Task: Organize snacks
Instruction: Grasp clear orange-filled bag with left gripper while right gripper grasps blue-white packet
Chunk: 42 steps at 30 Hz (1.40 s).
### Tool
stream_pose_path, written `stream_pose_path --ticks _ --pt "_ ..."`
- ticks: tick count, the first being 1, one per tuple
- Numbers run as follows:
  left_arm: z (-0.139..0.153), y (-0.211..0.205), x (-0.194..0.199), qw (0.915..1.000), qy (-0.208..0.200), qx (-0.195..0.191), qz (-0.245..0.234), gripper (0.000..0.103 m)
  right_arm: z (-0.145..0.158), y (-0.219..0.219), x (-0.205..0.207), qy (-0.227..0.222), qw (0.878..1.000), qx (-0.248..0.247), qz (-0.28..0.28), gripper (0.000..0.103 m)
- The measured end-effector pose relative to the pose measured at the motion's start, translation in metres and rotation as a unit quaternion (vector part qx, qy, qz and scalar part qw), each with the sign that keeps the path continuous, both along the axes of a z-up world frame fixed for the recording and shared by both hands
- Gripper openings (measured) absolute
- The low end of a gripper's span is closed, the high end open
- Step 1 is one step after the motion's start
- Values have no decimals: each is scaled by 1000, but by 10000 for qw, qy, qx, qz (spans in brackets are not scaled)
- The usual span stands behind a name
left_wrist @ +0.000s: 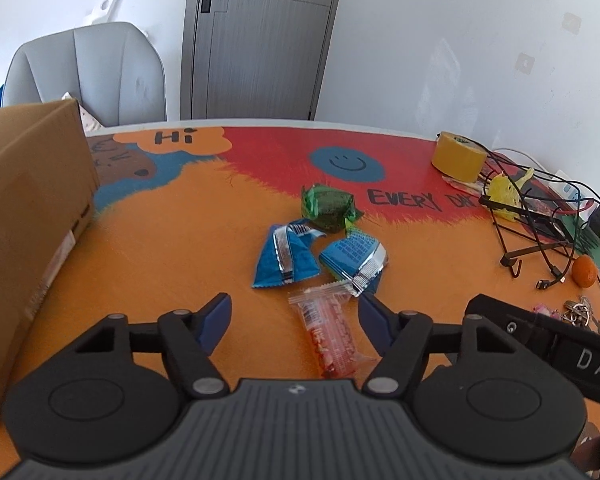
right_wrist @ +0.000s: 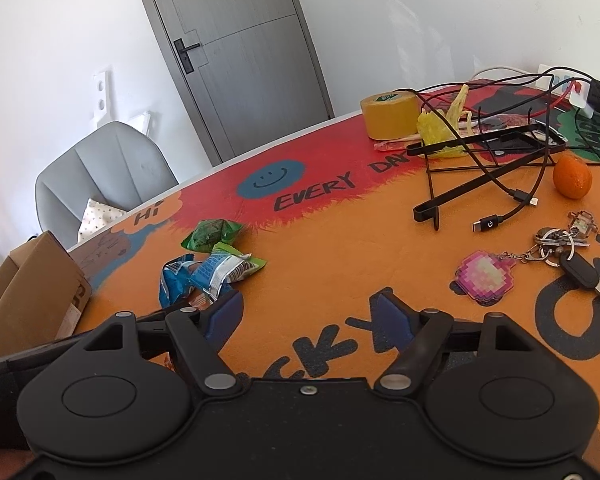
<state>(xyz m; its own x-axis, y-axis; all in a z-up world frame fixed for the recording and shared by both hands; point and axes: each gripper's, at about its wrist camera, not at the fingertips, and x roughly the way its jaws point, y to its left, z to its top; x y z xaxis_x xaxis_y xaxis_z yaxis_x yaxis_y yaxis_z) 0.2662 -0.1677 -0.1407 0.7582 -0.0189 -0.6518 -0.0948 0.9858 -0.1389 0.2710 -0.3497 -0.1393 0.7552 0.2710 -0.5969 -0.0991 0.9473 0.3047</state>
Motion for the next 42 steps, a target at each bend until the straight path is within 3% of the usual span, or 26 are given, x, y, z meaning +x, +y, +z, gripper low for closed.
stream_pose_path --ticks 4,6,9,20,38,42 --pt "-5 0 3 9999 44 -34 91 51 -1 1 3 27 10000 12 -8 90" --pt "-5 2 4 9999 50 -52 74 29 -1 2 5 34 10000 11 3 98" --pt "-4 4 4 9999 87 -88 8 22 -1 3 7 41 10000 84 35 103" --pt "7 28 -7 9995 -67 -193 224 19 2 26 15 10 9997 198 168 103" --pt "11 74 7 9970 -204 -326 668 19 -1 77 46 -19 9995 -168 250 103" --pt "8 81 11 9962 -178 -354 772 19 -3 88 57 26 9997 -114 215 93"
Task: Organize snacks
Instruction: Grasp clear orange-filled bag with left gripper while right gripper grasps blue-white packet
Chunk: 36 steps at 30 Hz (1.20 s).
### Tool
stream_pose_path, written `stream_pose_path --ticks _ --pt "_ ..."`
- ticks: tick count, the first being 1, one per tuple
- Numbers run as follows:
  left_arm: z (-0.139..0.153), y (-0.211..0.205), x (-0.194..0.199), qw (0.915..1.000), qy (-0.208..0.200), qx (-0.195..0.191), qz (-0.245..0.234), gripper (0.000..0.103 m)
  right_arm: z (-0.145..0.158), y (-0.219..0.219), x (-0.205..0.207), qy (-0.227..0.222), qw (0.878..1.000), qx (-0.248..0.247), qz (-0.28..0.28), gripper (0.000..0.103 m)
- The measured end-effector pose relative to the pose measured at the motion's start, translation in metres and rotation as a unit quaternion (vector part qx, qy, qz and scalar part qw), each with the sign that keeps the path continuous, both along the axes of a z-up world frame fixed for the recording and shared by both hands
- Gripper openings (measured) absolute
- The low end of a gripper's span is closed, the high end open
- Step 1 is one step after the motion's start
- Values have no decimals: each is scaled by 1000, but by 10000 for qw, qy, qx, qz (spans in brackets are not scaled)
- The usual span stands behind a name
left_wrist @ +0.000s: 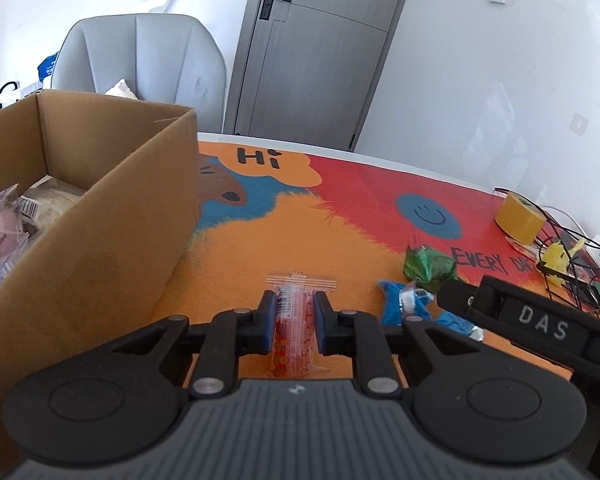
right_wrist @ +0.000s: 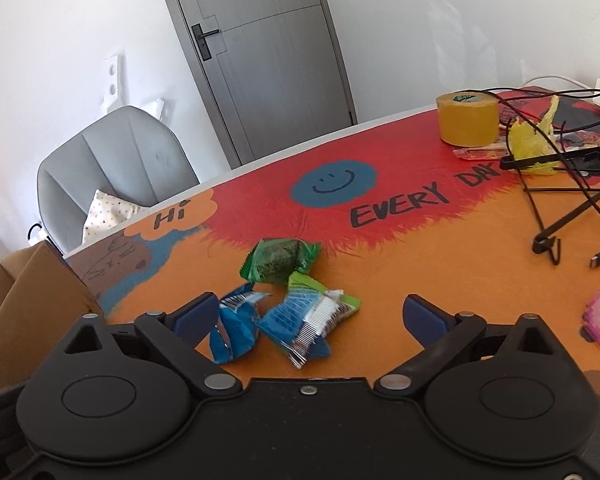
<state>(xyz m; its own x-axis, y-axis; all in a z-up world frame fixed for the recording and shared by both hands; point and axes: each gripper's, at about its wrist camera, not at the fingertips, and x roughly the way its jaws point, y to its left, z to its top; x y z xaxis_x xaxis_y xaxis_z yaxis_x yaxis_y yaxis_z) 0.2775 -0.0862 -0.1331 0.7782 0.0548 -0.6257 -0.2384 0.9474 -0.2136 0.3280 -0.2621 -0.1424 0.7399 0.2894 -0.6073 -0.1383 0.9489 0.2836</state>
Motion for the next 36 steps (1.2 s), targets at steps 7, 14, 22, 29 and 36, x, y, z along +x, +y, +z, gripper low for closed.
stream_pose_path --ticks 7,14,22,29,36 --pt "-2 7 5 10000 12 -2 74 19 -9 15 10 97 9999 -31 -44 76" --pt "0 2 2 10000 3 29 13 18 -11 7 0 233 9997 60 -74 38" --pt "9 -11 -16 9995 -110 184 -218 11 -7 -8 -29 127 9990 263 -327 36" --pt "9 -17 -21 9993 -19 277 -263 14 1 -20 -53 -48 9982 381 -456 36" --pt "7 -15 -19 9994 -46 330 -124 45 2 -35 -65 -101 9973 418 -595 36"
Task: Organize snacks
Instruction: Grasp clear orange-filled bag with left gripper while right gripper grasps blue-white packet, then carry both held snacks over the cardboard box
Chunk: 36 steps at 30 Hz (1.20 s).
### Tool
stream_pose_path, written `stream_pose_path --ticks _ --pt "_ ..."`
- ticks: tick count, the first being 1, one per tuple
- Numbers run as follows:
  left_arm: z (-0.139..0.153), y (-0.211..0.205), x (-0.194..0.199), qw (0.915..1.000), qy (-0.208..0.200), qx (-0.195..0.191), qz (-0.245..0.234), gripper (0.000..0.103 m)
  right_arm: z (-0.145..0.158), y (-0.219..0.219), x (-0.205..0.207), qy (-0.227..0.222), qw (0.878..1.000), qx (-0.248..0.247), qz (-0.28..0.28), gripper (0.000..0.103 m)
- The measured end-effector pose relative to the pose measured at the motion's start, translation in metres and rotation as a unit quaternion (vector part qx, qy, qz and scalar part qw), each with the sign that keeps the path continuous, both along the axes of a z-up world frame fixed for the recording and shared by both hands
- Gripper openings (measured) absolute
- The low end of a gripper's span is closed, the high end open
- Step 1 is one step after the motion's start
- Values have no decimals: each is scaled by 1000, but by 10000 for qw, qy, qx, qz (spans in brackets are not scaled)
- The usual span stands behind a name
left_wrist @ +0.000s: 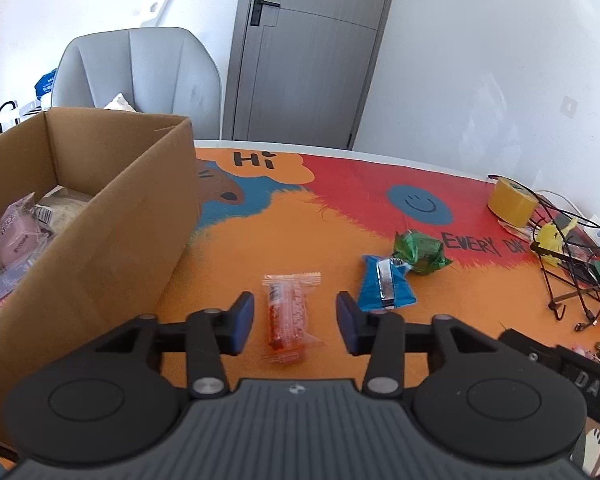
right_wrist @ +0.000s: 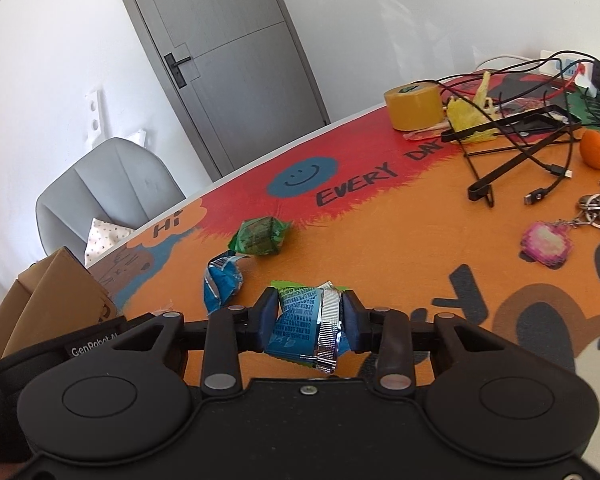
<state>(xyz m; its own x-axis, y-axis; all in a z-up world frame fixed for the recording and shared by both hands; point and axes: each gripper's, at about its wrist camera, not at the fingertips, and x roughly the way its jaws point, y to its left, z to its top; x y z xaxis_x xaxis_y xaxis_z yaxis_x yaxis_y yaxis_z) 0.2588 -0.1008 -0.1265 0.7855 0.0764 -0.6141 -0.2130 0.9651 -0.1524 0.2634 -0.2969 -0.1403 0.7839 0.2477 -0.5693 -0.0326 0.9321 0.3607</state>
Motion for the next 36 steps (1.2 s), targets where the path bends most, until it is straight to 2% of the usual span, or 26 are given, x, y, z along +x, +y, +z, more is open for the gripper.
stream_pose_path --ticks 8,10,12,15,17,26,29,36 --pt "-15 -1 12 9997 160 167 39 45 -10 -3 -5 93 9999 52 -63 36" --pt "-19 -5 15 9988 282 407 5 40 -11 -2 -6 125 9999 62 -58 36" --pt "-19 -4 14 9986 298 435 -4 27 -12 0 -6 144 9998 98 -30 36" --pt "-17 -4 13 9986 299 431 -61 19 -9 4 -6 124 9999 80 13 36" --pt "-15 -3 11 9988 306 368 -62 18 -5 7 -7 85 9999 83 43 36" --pt "12 1 -10 9996 20 248 -161 18 12 20 -14 -103 9998 69 145 36" --pt "27 6 -21 9993 -205 275 -115 18 20 25 -17 -192 9996 74 196 36" --pt "58 23 -33 9987 -451 256 -30 18 43 44 -19 -425 9981 49 436 36"
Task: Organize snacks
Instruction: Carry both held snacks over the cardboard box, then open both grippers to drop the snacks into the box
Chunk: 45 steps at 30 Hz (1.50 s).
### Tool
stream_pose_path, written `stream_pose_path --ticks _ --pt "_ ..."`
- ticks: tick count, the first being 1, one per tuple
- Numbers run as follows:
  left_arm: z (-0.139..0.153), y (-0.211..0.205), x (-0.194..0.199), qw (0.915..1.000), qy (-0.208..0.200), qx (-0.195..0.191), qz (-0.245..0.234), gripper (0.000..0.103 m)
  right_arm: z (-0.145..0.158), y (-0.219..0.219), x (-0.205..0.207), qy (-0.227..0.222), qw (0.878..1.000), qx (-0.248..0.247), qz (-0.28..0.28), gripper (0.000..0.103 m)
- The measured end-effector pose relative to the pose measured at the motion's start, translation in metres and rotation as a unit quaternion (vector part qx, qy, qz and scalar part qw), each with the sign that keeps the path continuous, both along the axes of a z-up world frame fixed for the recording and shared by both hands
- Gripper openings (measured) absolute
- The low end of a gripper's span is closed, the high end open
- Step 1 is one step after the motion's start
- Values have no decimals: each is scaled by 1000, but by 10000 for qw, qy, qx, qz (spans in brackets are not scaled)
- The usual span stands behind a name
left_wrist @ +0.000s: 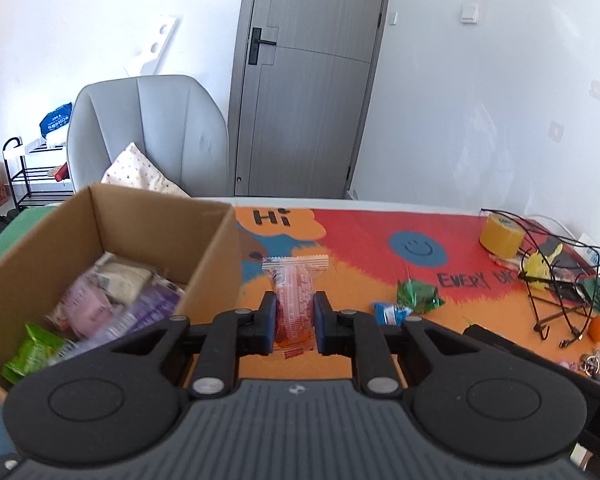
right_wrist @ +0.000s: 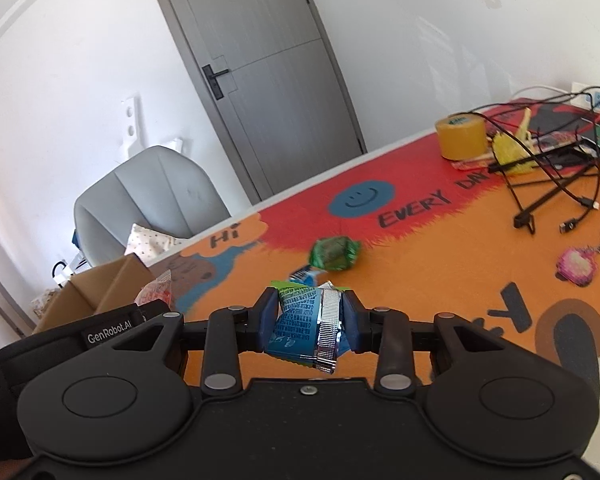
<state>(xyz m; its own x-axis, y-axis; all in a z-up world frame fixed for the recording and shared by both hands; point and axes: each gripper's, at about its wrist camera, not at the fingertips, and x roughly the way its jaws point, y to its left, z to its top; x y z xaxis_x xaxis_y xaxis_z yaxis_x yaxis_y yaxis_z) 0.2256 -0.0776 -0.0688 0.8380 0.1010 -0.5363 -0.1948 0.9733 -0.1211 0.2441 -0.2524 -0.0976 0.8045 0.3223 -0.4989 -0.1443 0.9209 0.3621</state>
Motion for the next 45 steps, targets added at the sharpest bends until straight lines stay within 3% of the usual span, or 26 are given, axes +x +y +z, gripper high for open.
stream_pose_path --ticks 15,27,34,45 --pt "41 66 -17 9983 -305 -90 497 18 43 65 10 -445 9964 3 717 36" --pt "43 120 -17 9957 -273 -263 849 18 49 114 21 -454 9933 0 1063 36" --pt "34 143 -6 9952 -240 -558 768 18 54 133 32 -437 9920 -13 1185 36" --pt "31 177 -12 9902 -316 -832 1080 23 55 164 45 -292 9897 -113 1395 36"
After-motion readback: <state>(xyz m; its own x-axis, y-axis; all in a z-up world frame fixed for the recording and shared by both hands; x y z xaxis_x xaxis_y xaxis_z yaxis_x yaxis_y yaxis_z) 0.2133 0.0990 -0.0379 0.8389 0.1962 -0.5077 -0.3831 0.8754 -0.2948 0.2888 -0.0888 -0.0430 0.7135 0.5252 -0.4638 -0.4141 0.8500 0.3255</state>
